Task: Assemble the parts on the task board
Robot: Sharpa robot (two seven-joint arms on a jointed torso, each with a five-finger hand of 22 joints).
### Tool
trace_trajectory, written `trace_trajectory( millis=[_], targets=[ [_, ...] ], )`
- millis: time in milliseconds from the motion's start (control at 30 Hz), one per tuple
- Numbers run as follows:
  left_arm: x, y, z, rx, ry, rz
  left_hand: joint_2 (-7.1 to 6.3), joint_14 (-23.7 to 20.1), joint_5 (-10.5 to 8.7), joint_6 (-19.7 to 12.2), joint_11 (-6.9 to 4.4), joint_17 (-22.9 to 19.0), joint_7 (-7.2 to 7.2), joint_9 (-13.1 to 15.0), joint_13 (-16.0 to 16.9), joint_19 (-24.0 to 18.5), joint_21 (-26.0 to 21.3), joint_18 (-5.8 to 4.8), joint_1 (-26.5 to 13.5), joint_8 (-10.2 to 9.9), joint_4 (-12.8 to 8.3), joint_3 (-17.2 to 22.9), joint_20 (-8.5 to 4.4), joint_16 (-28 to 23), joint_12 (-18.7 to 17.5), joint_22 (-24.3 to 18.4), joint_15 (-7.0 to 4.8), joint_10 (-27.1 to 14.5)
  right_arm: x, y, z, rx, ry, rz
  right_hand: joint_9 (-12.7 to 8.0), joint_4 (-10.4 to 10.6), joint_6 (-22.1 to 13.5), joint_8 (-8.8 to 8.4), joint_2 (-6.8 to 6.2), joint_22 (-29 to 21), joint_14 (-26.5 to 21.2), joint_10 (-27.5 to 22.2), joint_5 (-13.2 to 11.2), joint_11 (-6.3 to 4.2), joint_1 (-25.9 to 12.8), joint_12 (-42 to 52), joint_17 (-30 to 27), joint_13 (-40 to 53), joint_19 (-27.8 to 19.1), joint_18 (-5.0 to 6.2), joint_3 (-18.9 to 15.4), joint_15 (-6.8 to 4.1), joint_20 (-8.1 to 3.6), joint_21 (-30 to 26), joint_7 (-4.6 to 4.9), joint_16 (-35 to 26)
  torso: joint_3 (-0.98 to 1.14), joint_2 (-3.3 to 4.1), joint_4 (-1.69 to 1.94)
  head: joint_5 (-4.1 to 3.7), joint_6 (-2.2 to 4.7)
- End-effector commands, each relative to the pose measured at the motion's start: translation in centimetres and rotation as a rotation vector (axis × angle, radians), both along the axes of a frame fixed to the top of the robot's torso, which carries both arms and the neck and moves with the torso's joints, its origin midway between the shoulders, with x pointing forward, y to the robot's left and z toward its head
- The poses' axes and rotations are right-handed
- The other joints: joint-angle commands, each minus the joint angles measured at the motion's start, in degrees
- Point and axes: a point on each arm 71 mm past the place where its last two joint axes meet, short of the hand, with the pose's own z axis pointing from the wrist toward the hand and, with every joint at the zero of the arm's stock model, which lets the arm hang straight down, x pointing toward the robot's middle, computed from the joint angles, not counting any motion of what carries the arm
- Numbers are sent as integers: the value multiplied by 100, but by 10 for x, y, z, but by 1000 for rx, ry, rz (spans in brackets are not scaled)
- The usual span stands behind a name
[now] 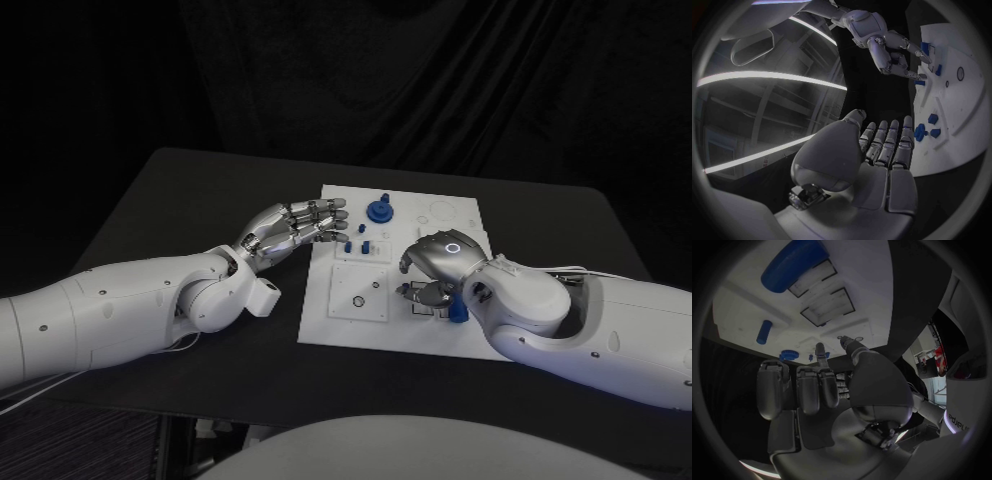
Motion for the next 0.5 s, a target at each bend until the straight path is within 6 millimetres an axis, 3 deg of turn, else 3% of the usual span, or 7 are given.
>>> trace_trajectory(
  millis=[33,333,500],
  targets=[
    [-1,-1,3,-37,-37,2,-44,-59,2,35,10,-11,-9,5,-2,-38,-18,29,-3,9,9,50,-7,7,45,-14,1,-24,2,-1,-6,-56,54,-30,-30,21,-79,-32,-17,1279,595,592,29,35,98,15,1509,1510,277,-49,-54,28,35,10,11,17,-2,2,5,-8,-1],
    [0,-1,3,-37,-36,1,-53,-111,-2,18,13,-22,-10,3,-5,-60,-32,23,-6,3,22,79,-8,-1,67,-29,3,-45,4,3,-12,-88,79,-22,-137,9,-204,-21,-19,1253,595,592,32,55,412,15,1509,1510,237,-31,-138,44,47,-64,39,17,-10,-2,23,-17,-1],
    [0,-1,2,-37,-34,0,-53,-121,-1,16,13,-24,-10,3,-6,-65,-35,23,-9,2,26,84,-8,-3,71,-33,4,-49,5,5,-14,-103,88,-16,-175,-33,-245,-25,-10,1236,595,592,31,56,528,15,1509,1510,209,-19,-138,47,52,-114,49,17,-6,3,13,-14,-1]
  ],
)
